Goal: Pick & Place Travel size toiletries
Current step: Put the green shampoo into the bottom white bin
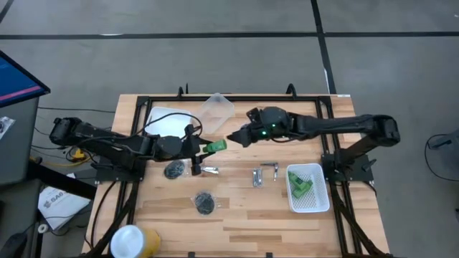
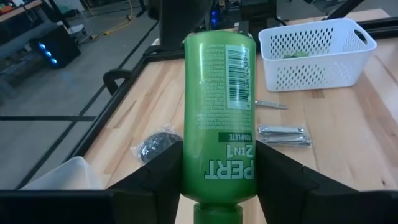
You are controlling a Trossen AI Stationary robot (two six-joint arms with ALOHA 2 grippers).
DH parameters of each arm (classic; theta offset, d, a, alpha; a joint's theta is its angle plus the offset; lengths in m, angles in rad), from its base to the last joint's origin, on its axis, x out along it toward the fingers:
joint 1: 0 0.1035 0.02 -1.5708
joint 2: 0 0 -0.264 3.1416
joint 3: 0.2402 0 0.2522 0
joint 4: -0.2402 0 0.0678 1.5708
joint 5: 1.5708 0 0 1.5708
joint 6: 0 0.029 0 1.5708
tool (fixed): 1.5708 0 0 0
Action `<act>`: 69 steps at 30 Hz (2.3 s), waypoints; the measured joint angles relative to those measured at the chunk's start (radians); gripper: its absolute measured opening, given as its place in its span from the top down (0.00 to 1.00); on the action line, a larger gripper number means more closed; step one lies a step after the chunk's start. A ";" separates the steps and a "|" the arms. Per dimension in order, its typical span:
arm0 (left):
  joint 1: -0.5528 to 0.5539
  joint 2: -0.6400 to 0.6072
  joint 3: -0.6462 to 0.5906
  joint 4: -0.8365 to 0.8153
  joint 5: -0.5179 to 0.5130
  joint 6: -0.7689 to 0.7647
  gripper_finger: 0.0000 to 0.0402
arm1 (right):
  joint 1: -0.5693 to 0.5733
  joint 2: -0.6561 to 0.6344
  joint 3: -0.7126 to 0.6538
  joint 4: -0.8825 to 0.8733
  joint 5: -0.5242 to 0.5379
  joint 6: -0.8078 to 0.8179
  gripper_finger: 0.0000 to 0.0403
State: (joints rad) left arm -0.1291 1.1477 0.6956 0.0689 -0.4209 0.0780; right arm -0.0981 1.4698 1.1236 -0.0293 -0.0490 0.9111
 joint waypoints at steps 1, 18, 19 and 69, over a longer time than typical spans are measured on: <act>0.000 0.000 0.000 0.000 0.000 0.000 0.59 | -0.002 0.012 0.010 0.001 -0.014 0.003 0.40; 0.007 0.002 -0.001 -0.008 0.000 0.000 0.59 | 0.011 0.169 0.210 -0.164 -0.116 -0.051 0.40; 0.010 0.004 -0.001 -0.008 0.000 0.002 0.59 | 0.014 0.170 0.208 -0.164 -0.116 -0.050 0.40; 0.019 0.060 -0.002 0.107 0.009 0.127 0.53 | 0.006 0.174 0.210 -0.215 -0.193 -0.085 0.77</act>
State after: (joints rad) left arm -0.1097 1.2079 0.6937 0.1756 -0.4123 0.2051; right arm -0.0917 1.6436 1.3338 -0.2442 -0.2420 0.8264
